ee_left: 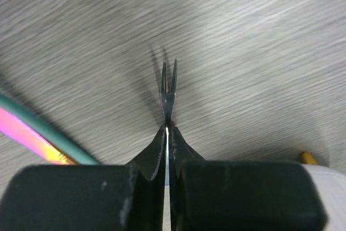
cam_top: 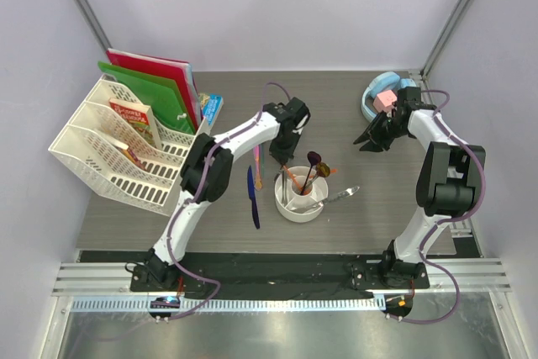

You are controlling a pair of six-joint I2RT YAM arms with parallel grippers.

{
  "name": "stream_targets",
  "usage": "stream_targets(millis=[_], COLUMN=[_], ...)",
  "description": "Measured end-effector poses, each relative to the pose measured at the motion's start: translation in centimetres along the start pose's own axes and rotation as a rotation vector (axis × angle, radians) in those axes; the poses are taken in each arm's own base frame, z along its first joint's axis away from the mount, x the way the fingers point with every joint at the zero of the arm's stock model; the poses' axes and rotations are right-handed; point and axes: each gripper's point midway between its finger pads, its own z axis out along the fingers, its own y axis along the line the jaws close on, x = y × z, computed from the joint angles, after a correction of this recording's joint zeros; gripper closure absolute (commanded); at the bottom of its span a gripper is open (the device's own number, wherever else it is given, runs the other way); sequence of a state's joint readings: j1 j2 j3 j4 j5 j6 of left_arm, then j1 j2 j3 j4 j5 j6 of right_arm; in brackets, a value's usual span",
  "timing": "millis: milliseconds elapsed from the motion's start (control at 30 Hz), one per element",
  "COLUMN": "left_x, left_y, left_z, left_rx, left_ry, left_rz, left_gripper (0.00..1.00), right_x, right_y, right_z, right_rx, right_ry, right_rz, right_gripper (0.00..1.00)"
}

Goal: Sort the eating utensils into containers
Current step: Pick up the fork at the center of the board.

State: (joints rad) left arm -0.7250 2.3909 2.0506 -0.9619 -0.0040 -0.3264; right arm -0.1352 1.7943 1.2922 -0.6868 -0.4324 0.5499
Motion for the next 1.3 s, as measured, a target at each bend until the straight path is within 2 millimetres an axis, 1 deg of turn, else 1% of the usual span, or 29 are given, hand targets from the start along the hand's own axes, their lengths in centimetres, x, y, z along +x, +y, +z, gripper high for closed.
stream_targets(millis=[133, 567, 867, 1000, 1300], left_x=[0.4, 1.0, 2.1, 2.3, 2.8], left_y=[1.2, 3.0, 5.7, 6.2, 6.4], left_z=[-0.1, -0.5, -1.2, -1.3, -1.6], left_rx=[0.010, 0.002, -0.033, -0.041, -0.038], left_ry=[0.024, 0.038, 0.032, 0.023, 0.005], left_rz=[-0.062, -0.153, -0.208, -0.217, -0.221], left_gripper=[1.00, 1.00, 1.00, 1.00, 1.00], right_x=[0.0, 0.0, -0.2, -0.3, -0.3], right_y=[0.1, 0.3, 0.2, 0.3, 0.3], right_z=[0.0, 0.0, 0.0, 0.0, 0.2], right_rx=[-0.007, -0.012, -0.014, -0.018, -0.025], right_ry=[-0.001, 0.000, -0.003, -0.007, -0.012], right_rz=[0.001, 0.003, 0.004, 0.003, 0.000], right_gripper=[0.64, 0.64, 0.64, 0.64, 0.64])
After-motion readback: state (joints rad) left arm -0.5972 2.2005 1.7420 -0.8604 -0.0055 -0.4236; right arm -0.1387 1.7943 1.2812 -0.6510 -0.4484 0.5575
